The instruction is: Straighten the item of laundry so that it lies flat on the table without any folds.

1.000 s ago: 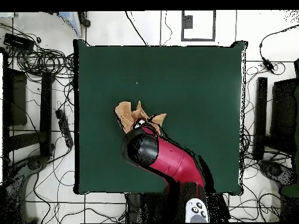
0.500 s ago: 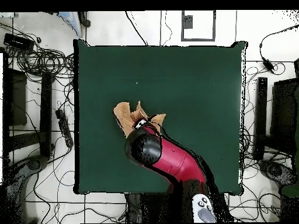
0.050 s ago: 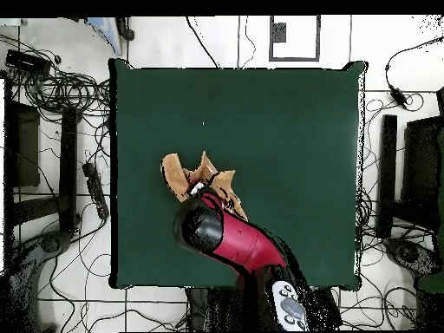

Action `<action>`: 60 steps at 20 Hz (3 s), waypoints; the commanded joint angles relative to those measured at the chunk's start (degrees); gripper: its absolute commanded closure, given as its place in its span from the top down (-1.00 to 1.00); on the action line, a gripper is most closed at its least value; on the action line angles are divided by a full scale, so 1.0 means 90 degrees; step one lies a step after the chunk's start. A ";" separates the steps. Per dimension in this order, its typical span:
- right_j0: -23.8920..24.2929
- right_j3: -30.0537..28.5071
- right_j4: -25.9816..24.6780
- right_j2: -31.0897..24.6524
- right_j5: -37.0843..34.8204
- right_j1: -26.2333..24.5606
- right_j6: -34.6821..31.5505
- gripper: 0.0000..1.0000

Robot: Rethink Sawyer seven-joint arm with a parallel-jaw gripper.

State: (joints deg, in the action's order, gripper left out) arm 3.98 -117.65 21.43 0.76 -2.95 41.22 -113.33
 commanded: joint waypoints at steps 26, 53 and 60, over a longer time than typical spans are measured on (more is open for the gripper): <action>-0.0865 -0.1985 0.0895 -0.0472 -0.1173 0.1017 -0.2421 -1.00; -0.0289 -0.2422 0.0536 -0.1137 -0.0003 0.0740 -0.2244 1.00; -0.0301 -0.2151 0.0454 -0.1111 0.0074 0.0519 -0.2095 1.00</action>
State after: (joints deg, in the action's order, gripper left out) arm 1.36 -136.17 25.57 -2.93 -5.56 51.62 -120.44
